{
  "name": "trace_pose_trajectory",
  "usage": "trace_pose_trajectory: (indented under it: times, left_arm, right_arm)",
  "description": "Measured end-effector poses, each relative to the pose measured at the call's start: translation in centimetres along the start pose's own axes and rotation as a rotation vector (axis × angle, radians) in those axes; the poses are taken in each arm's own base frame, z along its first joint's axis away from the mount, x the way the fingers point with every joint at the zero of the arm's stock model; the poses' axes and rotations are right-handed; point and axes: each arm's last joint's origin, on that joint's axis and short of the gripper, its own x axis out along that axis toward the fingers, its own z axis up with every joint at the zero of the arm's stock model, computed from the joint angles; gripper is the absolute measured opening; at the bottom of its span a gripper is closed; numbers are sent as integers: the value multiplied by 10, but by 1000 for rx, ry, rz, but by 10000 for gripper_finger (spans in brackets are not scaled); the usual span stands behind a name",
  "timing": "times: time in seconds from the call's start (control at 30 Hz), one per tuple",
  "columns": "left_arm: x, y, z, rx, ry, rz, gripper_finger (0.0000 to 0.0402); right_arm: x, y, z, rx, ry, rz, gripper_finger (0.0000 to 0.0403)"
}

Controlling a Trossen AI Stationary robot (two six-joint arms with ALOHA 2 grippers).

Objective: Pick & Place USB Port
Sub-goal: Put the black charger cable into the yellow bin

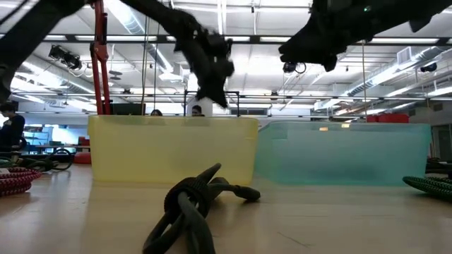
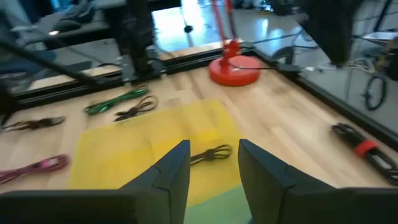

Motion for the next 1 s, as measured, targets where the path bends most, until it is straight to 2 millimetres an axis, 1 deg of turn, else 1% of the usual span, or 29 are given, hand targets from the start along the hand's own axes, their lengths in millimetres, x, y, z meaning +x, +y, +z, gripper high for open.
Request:
trace_pose_trajectory:
  times: [0.1,0.2,0.3,0.37,0.47,0.57,0.77,0.87,0.93,1.0]
  left_arm:
    - [-36,-27,10,87,-101,-6,19]
    - [-65,-52,13,156,-175,-17,19]
    - [-92,-76,11,205,-227,-23,18]
    - [-105,-88,4,227,-241,-28,18]
    - [-115,-103,-14,231,-252,-13,18]
    - [-123,-113,-39,220,-274,-1,18]
    - [-131,-132,-91,205,-373,-16,18]
    - [-136,-139,-118,182,-420,-17,18]
    - [-136,-143,-135,181,-443,-24,18]
    - [-136,-146,-152,163,-467,-28,18]
  right_arm:
    - [8,-21,3,29,7,-54,136]
    - [17,-41,4,58,23,-49,136]
    - [26,-59,2,86,39,-57,136]
    - [33,-70,0,103,43,-58,136]
    - [43,-84,-4,145,50,-38,136]
    - [53,-95,-8,164,75,-23,136]
    - [83,-111,6,140,97,-12,136]
    - [99,-122,12,127,148,-43,136]
    - [108,-131,11,132,204,-77,132]
    - [116,-140,8,140,234,-118,119]
